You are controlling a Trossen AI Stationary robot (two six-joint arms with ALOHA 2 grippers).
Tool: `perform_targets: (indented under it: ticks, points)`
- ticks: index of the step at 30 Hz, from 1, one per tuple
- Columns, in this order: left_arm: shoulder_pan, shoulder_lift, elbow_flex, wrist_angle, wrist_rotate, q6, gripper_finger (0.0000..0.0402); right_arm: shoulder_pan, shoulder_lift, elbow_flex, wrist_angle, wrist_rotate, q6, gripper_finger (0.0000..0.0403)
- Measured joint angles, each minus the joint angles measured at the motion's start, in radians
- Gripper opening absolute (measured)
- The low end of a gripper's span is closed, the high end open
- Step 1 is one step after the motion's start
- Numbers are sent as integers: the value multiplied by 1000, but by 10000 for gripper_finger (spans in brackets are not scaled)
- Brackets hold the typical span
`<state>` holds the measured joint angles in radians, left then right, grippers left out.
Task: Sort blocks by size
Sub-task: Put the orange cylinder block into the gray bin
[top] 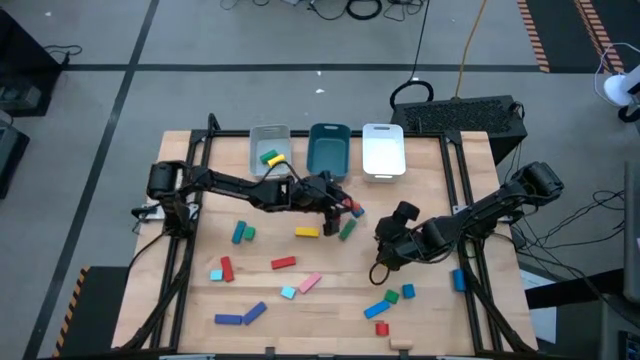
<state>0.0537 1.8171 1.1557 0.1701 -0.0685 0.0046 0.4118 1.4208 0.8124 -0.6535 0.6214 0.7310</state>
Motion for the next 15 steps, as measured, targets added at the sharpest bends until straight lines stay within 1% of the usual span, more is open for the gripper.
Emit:
perform_targets:
  ticks: [3, 5, 7, 9, 15]
  points:
    - [18, -38, 1, -57, -28, -25, 134, 0, 0, 0, -59, -1, 50, 274]
    - [26, -77, 0, -143, -79, -25, 134, 0, 0, 0, -84, -1, 73, 274]
    - [30, -110, 1, -186, -138, -25, 134, 1, 0, 0, -102, -1, 90, 274]
    - [37, -151, 1, -273, -182, -24, 134, 0, 0, 0, -108, -1, 96, 274]
    - [68, -245, 0, -423, -265, -25, 134, 2, 0, 0, -111, 5, 96, 274]
